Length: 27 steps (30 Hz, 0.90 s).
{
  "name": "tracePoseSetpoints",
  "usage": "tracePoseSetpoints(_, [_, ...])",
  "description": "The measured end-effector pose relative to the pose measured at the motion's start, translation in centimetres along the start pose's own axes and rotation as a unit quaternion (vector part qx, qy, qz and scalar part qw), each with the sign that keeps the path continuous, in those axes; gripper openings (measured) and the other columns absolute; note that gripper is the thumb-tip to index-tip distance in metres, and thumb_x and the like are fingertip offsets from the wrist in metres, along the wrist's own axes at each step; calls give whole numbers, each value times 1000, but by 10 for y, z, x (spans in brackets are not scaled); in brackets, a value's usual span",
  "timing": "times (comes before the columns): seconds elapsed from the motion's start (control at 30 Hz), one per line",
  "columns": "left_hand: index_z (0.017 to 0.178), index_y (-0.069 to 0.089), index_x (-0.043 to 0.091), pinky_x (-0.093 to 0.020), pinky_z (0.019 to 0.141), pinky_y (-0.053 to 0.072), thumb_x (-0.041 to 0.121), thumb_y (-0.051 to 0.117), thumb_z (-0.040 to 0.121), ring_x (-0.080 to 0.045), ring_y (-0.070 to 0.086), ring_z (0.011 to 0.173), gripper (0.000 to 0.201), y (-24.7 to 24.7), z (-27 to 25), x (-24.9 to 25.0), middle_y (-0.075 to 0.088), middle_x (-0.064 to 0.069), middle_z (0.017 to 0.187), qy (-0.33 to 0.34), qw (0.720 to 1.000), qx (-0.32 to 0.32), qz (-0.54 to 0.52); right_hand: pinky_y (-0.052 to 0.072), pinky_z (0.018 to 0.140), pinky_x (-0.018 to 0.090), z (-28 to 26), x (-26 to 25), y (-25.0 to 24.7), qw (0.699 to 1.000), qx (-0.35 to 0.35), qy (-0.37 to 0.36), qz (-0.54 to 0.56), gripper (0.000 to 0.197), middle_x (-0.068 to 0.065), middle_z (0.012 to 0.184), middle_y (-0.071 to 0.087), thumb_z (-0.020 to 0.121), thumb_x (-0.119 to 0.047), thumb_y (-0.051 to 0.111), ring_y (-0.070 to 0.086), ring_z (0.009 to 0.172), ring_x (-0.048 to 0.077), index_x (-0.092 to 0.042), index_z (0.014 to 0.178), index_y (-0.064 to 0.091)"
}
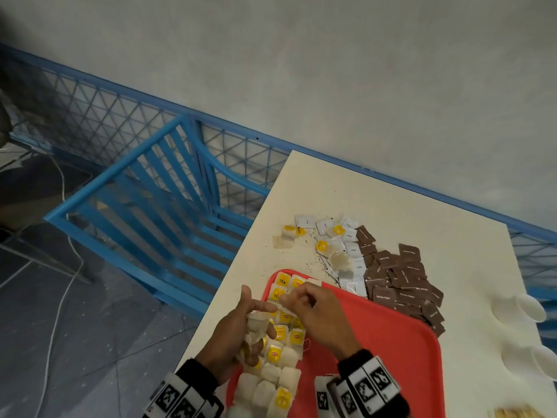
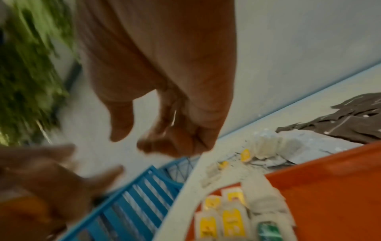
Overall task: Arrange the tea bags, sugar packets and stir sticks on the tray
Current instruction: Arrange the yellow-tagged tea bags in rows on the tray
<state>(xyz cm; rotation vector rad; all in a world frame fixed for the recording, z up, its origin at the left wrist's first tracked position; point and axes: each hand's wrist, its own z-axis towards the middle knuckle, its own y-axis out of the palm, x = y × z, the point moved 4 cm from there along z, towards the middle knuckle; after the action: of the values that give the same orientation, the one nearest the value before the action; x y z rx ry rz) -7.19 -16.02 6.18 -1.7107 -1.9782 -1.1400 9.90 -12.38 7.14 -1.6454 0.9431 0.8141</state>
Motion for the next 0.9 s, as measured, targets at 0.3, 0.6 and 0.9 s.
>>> tracePoseSetpoints(0.3, [105,68,22,-21,44,28,64,36,95,-16,39,45,53,66,-8,2,66,-12,74,71,987,-76,120,44,59,21,-42,-16,-39,997,-57,-26,40,17,-6,63,65,86,-29,76,56,57,4,-15,77,71])
tracePoseSetpoints(0.6, [80,65,12,-21,40,34,31,68,87,-12,36,36,21,115,-21,20,70,-12,80,211,959,-80,169,39,58,24,-62,-22,-119,977,-5,-7,215,33,10,68,60,83,-32,72,50,60,13,-2,94,69])
tracePoseSetpoints(0.9, [74,70,0,-20,39,26,16,62,96,-11,31,38,28,123,-22,14,57,-9,60,143,977,15,156,41,90,14,-85,-10,-113,958,113,-199,-171,38,-16,115,60,84,-26,64,53,105,1,-32,121,59])
